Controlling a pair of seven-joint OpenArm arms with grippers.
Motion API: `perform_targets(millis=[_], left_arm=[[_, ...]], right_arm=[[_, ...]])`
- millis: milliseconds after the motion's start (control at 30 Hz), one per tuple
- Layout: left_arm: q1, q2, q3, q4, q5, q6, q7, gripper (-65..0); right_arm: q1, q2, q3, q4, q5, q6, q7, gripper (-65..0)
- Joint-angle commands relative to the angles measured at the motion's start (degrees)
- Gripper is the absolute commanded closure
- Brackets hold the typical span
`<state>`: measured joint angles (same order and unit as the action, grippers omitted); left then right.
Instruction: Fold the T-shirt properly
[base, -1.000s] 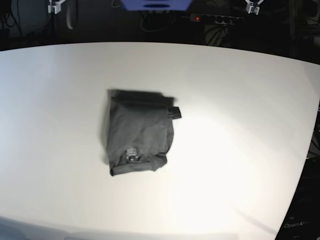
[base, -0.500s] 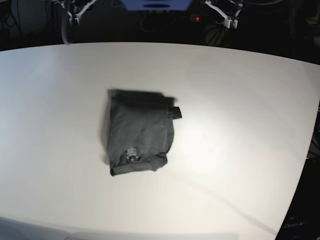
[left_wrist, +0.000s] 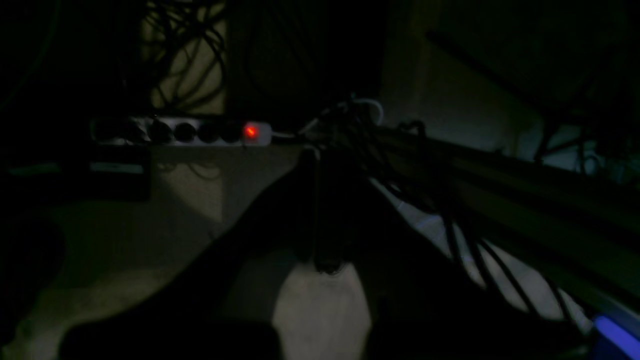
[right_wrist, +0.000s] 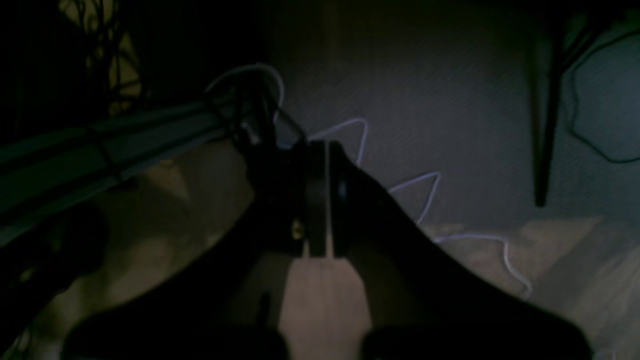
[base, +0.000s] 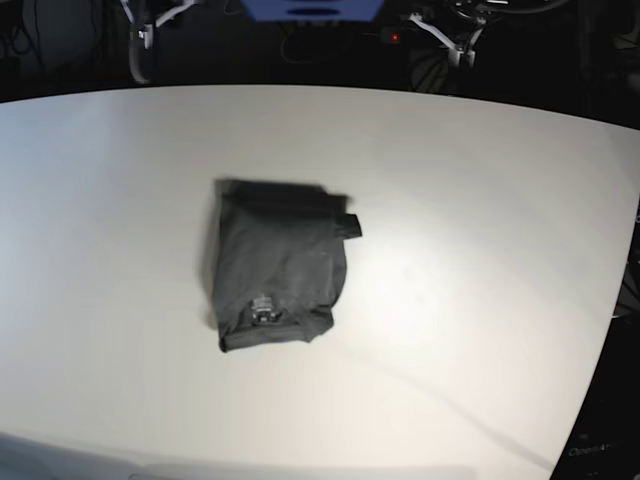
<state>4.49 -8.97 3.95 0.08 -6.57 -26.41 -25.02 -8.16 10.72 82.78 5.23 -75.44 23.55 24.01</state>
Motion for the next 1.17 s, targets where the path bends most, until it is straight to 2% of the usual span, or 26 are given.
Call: perform_targets(millis=[0, 67, 233, 267, 300, 367, 467, 533, 667, 767, 900, 1033, 1133], left_arm=[[0.3, 0.0, 0.1, -0.1, 0.3, -0.4, -0.7, -2.2], [0.2, 0.0, 0.1, -0.1, 0.2, -0.4, -0.7, -2.2], [-1.6, 0.0, 0.3, -0.1, 0.2, -0.4, 2.3, -2.2], [-1.6, 0.0, 0.3, -0.1, 0.4, -0.4, 3.2, -2.2], [-1.6, 0.0, 0.3, -0.1, 0.4, -0.4, 3.9, -2.2], [-1.6, -0.1, 0.3, 0.8, 0.5, 0.1, 5.7, -2.2], [-1.6, 0.0, 0.4, 2.8, 0.5, 5.3, 8.1, -2.2], [-1.8, 0.0, 0.4, 3.4, 0.5, 8.9, 8.2, -2.2], [-4.0, 0.0, 0.5, 3.4, 0.8, 15.4, 8.8, -2.2], [-4.5, 0.1, 0.4, 3.5, 2.8, 18.6, 12.6, -2.2], [-4.7, 2.4, 0.4, 3.5, 4.9, 18.9, 13.6, -2.3], [-4.8, 2.8, 0.2, 3.5, 5.1, 18.9, 13.6, -2.3], [-4.9, 3.1, 0.1, 3.5, 4.9, 18.9, 13.6, -2.3]], right_arm=[[0.1, 0.8, 2.2, 0.3, 0.4, 0.2, -0.9, -0.1], [0.6, 0.7, 2.2, 0.3, 0.3, 0.2, -3.4, -0.1], [1.5, -0.2, 1.3, 0.3, 0.2, 0.0, -3.2, -0.1], [1.9, -0.3, 0.6, 0.3, 0.2, -1.2, -3.2, -0.1], [2.1, -0.5, -0.5, 0.3, 0.2, -3.7, -3.2, -0.1], [2.4, -0.7, -4.8, -0.3, 0.2, -11.3, -3.2, -0.1], [2.6, -2.0, -12.5, -2.1, 0.2, -21.8, -3.3, -0.1], [3.3, -2.2, -14.7, -3.2, 0.4, -24.8, -3.4, -0.1], [3.9, -3.5, -14.6, -3.1, 0.5, -25.3, -3.8, -0.1], [4.0, -3.5, -14.6, -3.0, 0.5, -25.4, -4.4, -0.1], [4.7, -2.4, -14.6, -3.0, 0.5, -26.3, -7.0, -0.1], [5.0, -2.4, -14.9, -3.4, 0.5, -26.8, -7.2, -0.1], [5.0, -3.6, -15.0, -3.5, 0.4, -26.8, -7.2, -0.1]])
